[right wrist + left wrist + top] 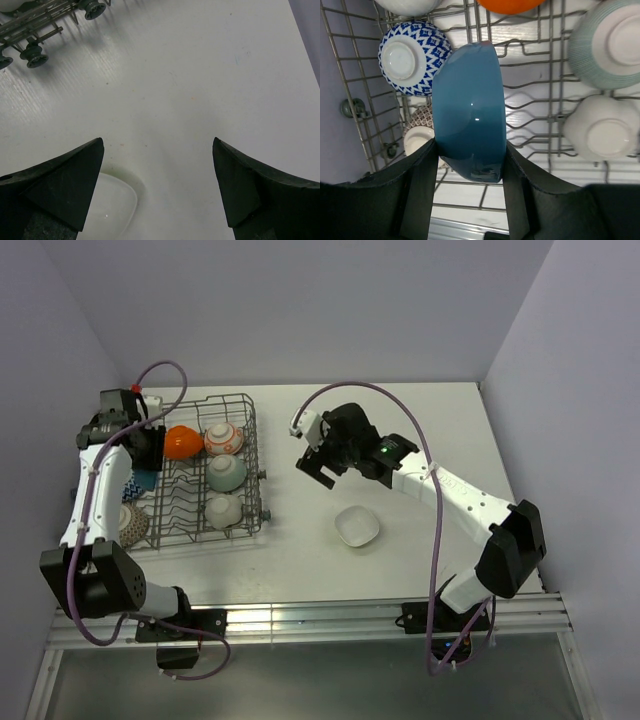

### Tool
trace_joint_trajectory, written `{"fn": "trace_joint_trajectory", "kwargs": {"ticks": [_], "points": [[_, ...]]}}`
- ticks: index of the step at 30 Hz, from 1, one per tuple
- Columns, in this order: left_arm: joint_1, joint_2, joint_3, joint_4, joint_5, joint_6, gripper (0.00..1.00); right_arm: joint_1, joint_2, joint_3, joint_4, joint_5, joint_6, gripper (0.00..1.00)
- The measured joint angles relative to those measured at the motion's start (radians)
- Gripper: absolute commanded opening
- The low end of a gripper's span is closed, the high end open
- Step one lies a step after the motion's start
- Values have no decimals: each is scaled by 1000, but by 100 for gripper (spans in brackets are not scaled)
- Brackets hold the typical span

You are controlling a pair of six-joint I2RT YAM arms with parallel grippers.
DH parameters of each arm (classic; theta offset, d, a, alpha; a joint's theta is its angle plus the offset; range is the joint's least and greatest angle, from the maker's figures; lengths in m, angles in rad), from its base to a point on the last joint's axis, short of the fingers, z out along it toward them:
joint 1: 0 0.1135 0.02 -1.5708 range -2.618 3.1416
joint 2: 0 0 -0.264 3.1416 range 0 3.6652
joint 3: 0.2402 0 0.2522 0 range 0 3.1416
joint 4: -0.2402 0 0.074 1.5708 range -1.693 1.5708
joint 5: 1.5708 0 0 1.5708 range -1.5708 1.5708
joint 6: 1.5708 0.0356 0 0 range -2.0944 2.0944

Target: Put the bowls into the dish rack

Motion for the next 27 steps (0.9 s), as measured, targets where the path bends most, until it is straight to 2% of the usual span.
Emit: {"fn": "trace_joint_trajectory", "kwargs": {"ticks": [17,27], "points": [[-164,183,-53,117,-249,76,0,-27,-33,-42,-7,4,5,97],[-212,266,-72,167,-296,74,2,-35,-45,-70,-7,8,5,98]]}}
